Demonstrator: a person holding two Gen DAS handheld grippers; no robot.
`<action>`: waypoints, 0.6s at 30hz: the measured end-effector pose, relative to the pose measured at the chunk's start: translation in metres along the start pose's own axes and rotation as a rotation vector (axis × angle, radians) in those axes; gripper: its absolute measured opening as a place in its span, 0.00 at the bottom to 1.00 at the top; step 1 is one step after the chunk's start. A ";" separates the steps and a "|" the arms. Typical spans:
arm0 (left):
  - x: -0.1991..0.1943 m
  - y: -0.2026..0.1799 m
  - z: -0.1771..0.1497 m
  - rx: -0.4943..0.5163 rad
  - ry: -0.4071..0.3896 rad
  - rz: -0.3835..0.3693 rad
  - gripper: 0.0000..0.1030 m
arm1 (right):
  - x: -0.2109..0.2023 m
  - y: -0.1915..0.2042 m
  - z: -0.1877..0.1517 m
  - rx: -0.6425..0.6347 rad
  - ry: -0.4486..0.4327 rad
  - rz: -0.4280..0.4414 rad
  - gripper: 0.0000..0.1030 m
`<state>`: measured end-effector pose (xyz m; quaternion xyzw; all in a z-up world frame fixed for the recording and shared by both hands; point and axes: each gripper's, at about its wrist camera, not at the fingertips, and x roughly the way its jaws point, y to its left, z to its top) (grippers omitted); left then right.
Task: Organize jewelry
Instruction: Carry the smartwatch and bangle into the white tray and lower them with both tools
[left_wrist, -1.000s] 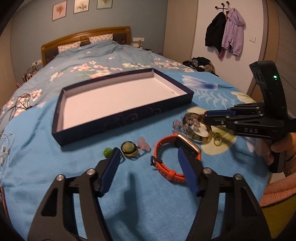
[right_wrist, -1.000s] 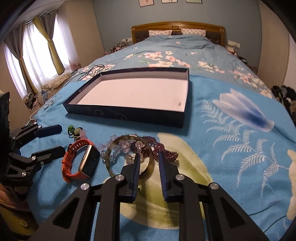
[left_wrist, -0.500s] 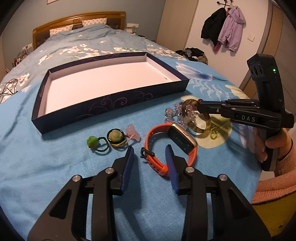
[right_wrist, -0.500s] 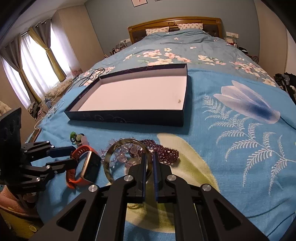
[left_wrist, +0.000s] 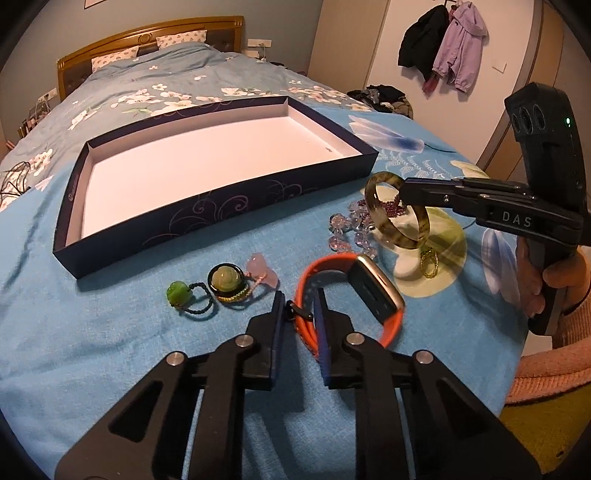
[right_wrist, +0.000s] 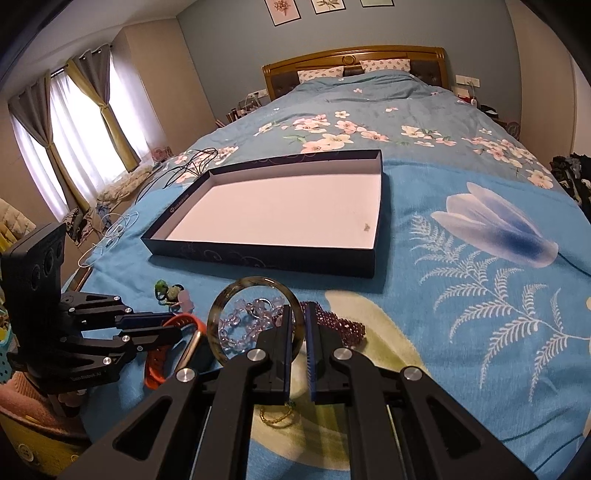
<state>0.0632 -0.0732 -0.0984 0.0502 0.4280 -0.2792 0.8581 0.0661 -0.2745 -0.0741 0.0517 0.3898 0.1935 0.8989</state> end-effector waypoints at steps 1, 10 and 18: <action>0.000 -0.001 0.001 -0.001 -0.003 0.009 0.14 | 0.000 0.000 0.000 0.000 -0.002 0.002 0.05; -0.011 -0.006 -0.011 0.007 0.057 -0.003 0.21 | 0.003 -0.001 0.001 0.001 0.001 0.009 0.05; -0.025 -0.011 -0.008 0.084 0.024 -0.029 0.41 | 0.003 0.003 -0.002 -0.005 0.000 0.018 0.05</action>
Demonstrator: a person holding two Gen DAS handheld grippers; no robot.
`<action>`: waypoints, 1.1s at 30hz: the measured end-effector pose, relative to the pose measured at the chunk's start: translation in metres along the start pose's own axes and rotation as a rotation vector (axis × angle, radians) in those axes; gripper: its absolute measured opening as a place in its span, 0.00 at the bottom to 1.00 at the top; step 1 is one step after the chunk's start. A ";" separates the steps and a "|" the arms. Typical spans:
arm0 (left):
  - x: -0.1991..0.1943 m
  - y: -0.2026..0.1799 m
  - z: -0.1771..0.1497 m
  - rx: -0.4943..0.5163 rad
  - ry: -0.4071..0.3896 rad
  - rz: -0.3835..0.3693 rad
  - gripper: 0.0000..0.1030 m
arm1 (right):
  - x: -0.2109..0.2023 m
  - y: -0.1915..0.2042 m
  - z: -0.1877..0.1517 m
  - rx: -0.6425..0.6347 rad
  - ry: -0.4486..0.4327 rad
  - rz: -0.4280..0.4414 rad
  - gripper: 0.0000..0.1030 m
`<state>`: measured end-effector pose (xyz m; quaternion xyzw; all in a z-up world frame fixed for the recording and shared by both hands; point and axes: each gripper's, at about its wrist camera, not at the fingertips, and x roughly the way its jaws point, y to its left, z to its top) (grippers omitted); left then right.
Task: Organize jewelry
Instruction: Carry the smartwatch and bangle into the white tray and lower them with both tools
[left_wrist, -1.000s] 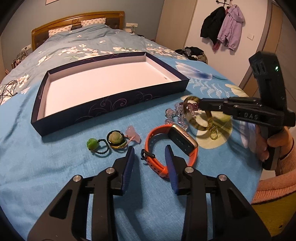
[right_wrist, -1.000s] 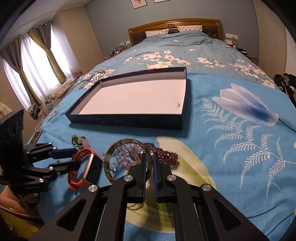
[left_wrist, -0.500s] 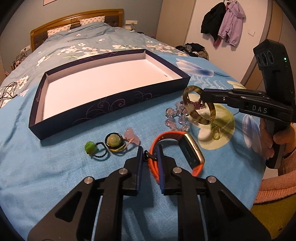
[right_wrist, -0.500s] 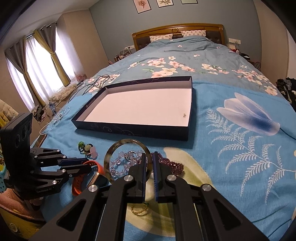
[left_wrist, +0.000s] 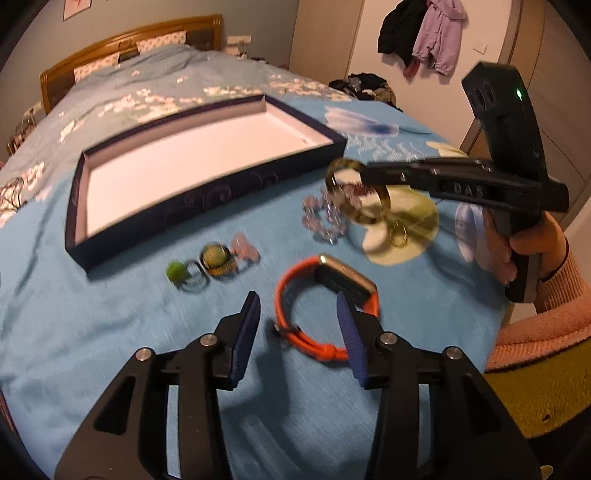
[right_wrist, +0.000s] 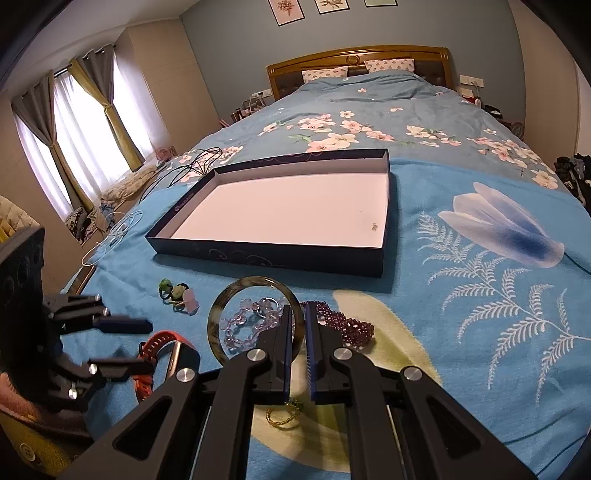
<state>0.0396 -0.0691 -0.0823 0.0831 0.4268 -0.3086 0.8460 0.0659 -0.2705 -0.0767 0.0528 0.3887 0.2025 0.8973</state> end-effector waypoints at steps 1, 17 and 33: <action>0.000 0.001 0.001 0.011 -0.004 0.004 0.40 | 0.000 0.000 0.000 -0.001 -0.002 -0.001 0.05; 0.009 0.013 0.009 -0.022 -0.021 -0.020 0.05 | -0.005 -0.005 0.005 0.016 -0.023 0.002 0.07; -0.021 0.118 0.071 -0.326 -0.189 0.137 0.06 | 0.024 -0.003 0.083 -0.043 -0.084 0.001 0.07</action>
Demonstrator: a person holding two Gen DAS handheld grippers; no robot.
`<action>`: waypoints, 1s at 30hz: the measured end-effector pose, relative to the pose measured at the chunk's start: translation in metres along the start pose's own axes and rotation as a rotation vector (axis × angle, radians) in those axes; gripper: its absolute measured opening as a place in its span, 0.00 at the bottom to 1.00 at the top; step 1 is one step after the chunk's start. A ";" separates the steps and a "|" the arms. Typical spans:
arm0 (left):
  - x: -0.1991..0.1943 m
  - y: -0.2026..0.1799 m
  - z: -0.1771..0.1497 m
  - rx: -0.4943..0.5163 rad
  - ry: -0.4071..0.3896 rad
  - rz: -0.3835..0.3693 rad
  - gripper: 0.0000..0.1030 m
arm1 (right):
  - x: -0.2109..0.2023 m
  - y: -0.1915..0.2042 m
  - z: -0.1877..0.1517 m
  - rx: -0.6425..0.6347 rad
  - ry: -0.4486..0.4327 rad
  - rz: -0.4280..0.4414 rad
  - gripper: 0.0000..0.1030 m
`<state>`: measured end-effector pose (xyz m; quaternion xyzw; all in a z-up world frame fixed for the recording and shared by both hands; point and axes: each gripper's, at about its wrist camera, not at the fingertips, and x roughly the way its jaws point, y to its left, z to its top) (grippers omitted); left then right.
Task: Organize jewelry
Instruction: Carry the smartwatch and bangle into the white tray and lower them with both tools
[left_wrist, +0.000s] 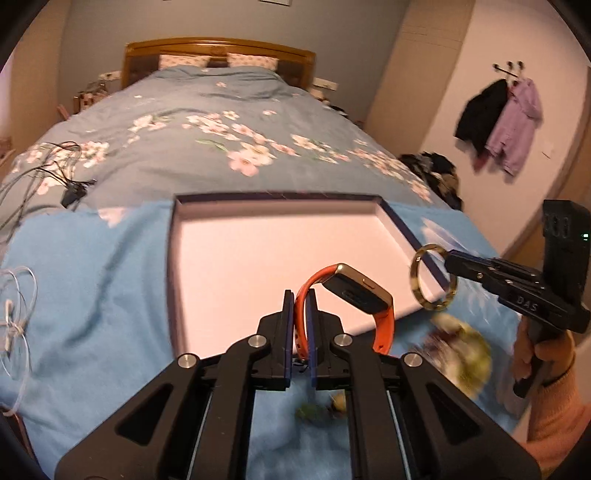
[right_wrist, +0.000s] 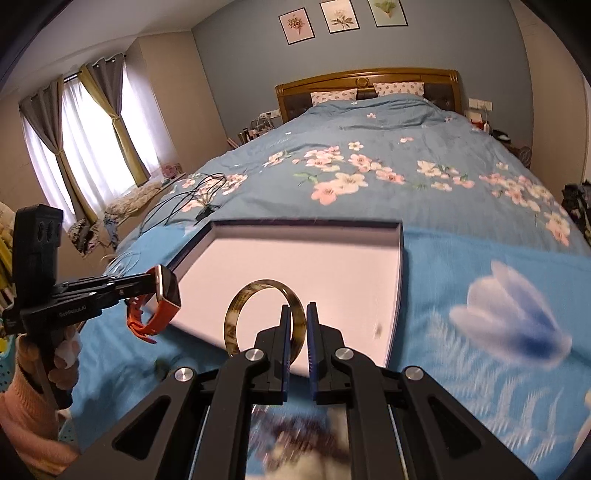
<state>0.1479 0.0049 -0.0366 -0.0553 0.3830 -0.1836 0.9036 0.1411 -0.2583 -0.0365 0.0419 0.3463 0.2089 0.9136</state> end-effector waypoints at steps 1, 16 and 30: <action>0.003 0.003 0.004 -0.011 -0.003 0.004 0.06 | 0.005 0.000 0.006 -0.004 0.000 -0.002 0.06; 0.088 0.039 0.068 -0.144 0.068 0.083 0.06 | 0.098 -0.017 0.063 -0.018 0.097 -0.070 0.06; 0.148 0.059 0.084 -0.218 0.179 0.128 0.08 | 0.137 -0.028 0.074 0.011 0.212 -0.099 0.06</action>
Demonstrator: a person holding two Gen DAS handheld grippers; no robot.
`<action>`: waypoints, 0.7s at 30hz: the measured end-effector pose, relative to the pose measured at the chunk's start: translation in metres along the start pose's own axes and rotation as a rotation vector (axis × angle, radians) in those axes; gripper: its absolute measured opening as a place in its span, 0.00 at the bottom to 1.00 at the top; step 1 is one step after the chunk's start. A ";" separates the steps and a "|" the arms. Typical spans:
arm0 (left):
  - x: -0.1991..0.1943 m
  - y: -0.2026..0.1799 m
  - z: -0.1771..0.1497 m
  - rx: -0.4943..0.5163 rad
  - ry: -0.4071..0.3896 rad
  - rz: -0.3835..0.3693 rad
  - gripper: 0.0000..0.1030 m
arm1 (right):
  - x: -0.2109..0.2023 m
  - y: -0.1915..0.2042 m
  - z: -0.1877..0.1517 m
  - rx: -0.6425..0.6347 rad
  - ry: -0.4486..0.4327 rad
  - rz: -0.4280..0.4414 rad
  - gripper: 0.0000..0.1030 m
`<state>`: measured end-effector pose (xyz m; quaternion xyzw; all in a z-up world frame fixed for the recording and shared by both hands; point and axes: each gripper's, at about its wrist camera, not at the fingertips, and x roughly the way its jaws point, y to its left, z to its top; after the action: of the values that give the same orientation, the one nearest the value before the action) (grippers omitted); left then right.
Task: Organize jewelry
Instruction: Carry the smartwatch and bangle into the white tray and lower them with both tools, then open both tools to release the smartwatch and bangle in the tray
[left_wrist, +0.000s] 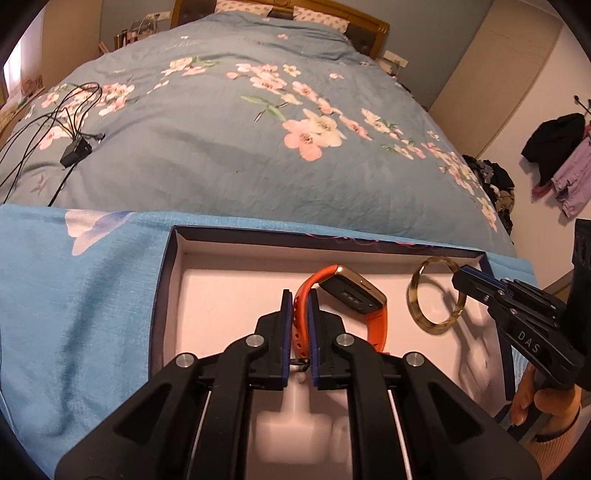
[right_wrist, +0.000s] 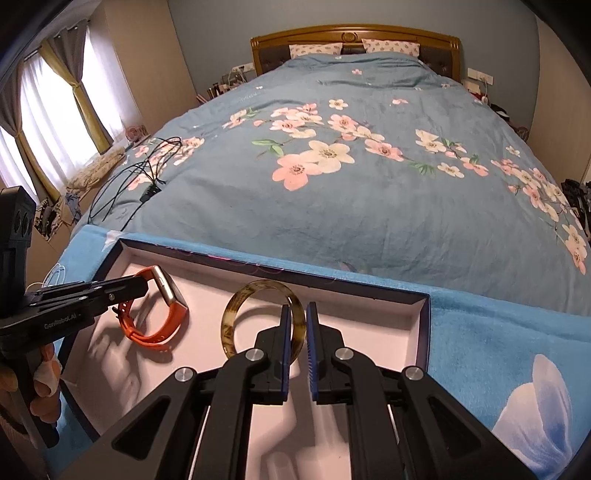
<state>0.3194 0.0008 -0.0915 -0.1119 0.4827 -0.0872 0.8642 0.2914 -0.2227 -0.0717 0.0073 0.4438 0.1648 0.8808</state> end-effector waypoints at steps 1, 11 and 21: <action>0.002 0.001 0.000 -0.010 0.006 0.000 0.08 | 0.001 0.000 0.001 0.003 0.002 -0.007 0.06; -0.002 0.001 -0.001 -0.038 -0.016 0.017 0.30 | -0.014 -0.002 0.000 0.015 -0.048 -0.025 0.13; -0.093 -0.007 -0.051 0.102 -0.288 0.045 0.71 | -0.117 0.018 -0.060 -0.128 -0.245 0.051 0.41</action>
<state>0.2276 0.0126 -0.0396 -0.0684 0.3511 -0.0755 0.9308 0.1747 -0.2483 -0.0139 -0.0176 0.3212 0.2127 0.9226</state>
